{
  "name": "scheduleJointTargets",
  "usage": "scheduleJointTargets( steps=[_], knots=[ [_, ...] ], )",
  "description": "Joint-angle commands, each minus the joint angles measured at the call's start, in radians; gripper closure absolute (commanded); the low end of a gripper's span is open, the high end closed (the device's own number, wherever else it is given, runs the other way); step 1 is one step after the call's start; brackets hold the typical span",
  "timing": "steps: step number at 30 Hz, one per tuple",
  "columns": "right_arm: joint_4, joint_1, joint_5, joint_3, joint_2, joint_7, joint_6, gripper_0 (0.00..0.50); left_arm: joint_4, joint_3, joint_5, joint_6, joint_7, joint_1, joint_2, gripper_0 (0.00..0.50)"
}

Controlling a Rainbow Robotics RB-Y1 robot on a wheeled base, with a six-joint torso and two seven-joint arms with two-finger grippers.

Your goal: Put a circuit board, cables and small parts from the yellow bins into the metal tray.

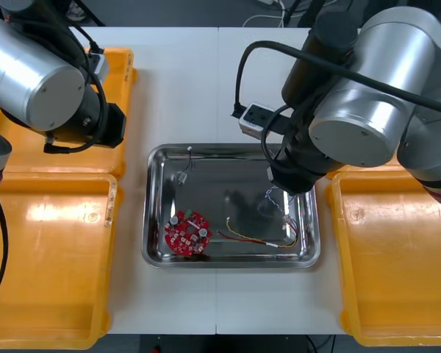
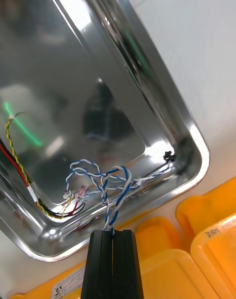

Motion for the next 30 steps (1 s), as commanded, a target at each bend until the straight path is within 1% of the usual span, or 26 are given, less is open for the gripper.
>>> scheduleJointTargets(
  steps=[1, 3, 6, 10, 15, 20, 23, 30],
  knots=[
    [0.072, 0.002, 0.038, 0.018, 0.026, 0.165, -0.035, 0.5, -0.038, -0.038, -0.027, -0.007, 0.16, 0.007, -0.043, 0.5],
    [0.118, 0.002, 0.048, 0.018, 0.032, 0.217, -0.075, 0.5, -0.038, -0.054, -0.033, -0.01, 0.171, 0.007, -0.051, 0.5],
    [0.173, 0.002, 0.052, 0.018, 0.038, 0.256, -0.135, 0.5, -0.038, -0.067, -0.028, -0.019, 0.187, 0.007, -0.058, 0.5],
    [0.226, 0.002, 0.068, 0.022, 0.055, 0.265, -0.199, 0.5, -0.035, -0.086, -0.022, -0.028, 0.203, 0.007, -0.069, 0.5],
    [0.26, 0.002, 0.142, 0.074, 0.067, 0.271, -0.268, 0.5, -0.02, -0.118, -0.01, -0.061, 0.233, 0.008, -0.083, 0.5],
    [0.271, 0.004, 0.176, 0.124, 0.065, 0.273, -0.276, 0.5, 0.008, -0.155, 0.001, -0.114, 0.28, 0.008, -0.09, 0.5],
    [0.271, 0.014, 0.17, 0.124, 0.065, 0.274, -0.276, 0.5, 0.023, -0.184, 0.002, -0.154, 0.318, 0.008, -0.094, 0.5],
    [0.269, 0.036, 0.173, 0.124, 0.067, 0.288, -0.278, 0.5, 0.08, -0.247, 0.001, -0.222, 0.341, 0.008, -0.094, 0.5]
  ],
)
